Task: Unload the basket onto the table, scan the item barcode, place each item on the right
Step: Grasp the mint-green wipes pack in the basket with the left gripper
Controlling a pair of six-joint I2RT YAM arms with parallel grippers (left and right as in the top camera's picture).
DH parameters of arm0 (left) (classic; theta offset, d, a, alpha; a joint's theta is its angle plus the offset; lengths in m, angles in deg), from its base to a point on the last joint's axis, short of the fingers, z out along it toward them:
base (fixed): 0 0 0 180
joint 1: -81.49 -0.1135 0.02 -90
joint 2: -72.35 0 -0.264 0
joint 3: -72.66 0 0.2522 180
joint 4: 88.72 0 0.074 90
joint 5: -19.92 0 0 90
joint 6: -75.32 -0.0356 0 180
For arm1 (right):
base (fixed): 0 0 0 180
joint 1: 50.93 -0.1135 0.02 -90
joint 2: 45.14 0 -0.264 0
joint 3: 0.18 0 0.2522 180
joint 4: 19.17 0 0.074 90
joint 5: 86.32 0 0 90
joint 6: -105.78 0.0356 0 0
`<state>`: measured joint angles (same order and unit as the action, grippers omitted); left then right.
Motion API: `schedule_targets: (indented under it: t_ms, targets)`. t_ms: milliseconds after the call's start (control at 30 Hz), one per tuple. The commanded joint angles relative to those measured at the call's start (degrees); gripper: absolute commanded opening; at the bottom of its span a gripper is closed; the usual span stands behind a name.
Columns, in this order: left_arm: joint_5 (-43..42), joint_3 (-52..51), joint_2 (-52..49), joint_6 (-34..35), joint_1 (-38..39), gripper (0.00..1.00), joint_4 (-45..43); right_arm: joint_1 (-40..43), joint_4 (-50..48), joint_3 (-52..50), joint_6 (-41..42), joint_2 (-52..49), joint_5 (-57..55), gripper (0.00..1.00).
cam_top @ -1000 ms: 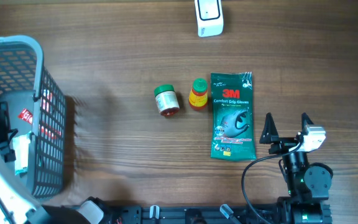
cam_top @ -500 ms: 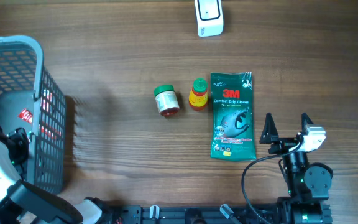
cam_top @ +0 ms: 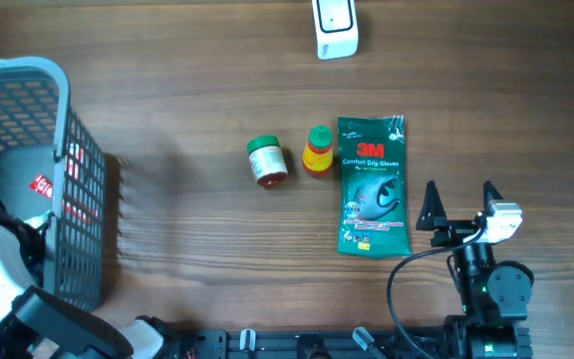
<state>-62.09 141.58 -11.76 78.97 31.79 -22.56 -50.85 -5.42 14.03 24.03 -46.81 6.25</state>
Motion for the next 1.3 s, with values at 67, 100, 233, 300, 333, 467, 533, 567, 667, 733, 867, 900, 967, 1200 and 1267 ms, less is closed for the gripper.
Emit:
schedule_targets:
  t_ms: [67, 100, 233, 300, 333, 467, 533, 567, 667, 733, 867, 900, 967, 1200, 1267]
  targets:
    - [5.25, -3.78, -0.50, 14.88, -0.48, 1.00, -2.36, -0.22, -0.11, -0.15, -0.74, -0.11, 0.48, 1.00]
    - [5.20, -4.28, -0.70, 14.86, -0.48, 1.00, -3.23, -0.22, -0.09, -0.15, -0.72, -0.11, 0.48, 1.00]
    - [5.22, -4.94, -3.28, 14.84, -0.48, 1.00, -5.53, -0.24, -0.09, -0.15, -0.72, -0.11, 0.50, 1.00]
    - [5.16, -4.94, -4.83, 14.84, -0.48, 1.00, -6.73, -0.22, -0.09, -0.15, -0.74, -0.11, 0.50, 1.00]
    - [5.18, -4.94, -5.79, 14.82, -0.48, 1.00, -7.45, -0.24, -0.09, -0.15, -0.74, -0.11, 0.50, 0.99]
    - [5.18, -4.94, -8.28, 14.82, -0.48, 1.00, -7.93, -0.22, -0.09, -0.15, -0.72, -0.11, 0.50, 1.00]
    - [5.20, -4.94, -8.52, 14.80, -0.48, 0.90, -7.91, -0.24, -0.09, -0.15, -0.72, -0.11, 0.50, 1.00]
    - [5.18, -4.92, -8.46, 14.80, -0.48, 0.87, -7.93, -0.24, -0.09, -0.15, -0.74, -0.11, 0.50, 1.00]
    - [5.20, -4.90, -8.37, 12.81, -0.48, 0.66, -8.79, -0.24, -0.09, -0.15, -0.74, -0.11, 0.50, 1.00]
    - [5.20, -4.90, -7.98, 9.38, -0.48, 0.57, -10.34, -0.24, -0.09, -0.15, -0.74, -0.11, 0.50, 1.00]
    - [5.20, -4.85, -4.74, 3.52, -0.48, 0.55, -14.21, -0.22, -0.09, -0.15, -0.72, -0.11, 0.50, 1.00]
    - [5.20, -4.72, -3.41, 1.81, -0.48, 0.53, -15.10, -0.22, -0.09, -0.15, -0.72, -0.11, 0.48, 1.00]
    - [5.42, -4.28, -0.44, -1.14, -0.48, 0.40, -16.26, -0.22, -0.09, -0.15, -0.72, -0.11, 0.50, 1.00]
    - [5.79, -3.82, 10.60, -8.39, -0.48, 0.04, -18.23, -0.24, -0.09, -0.15, -0.74, -0.11, 0.50, 1.00]
    - [6.03, -3.82, 12.04, -10.82, -0.48, 0.04, -18.69, -0.24, -0.09, -0.15, -0.72, -0.11, 0.48, 1.00]
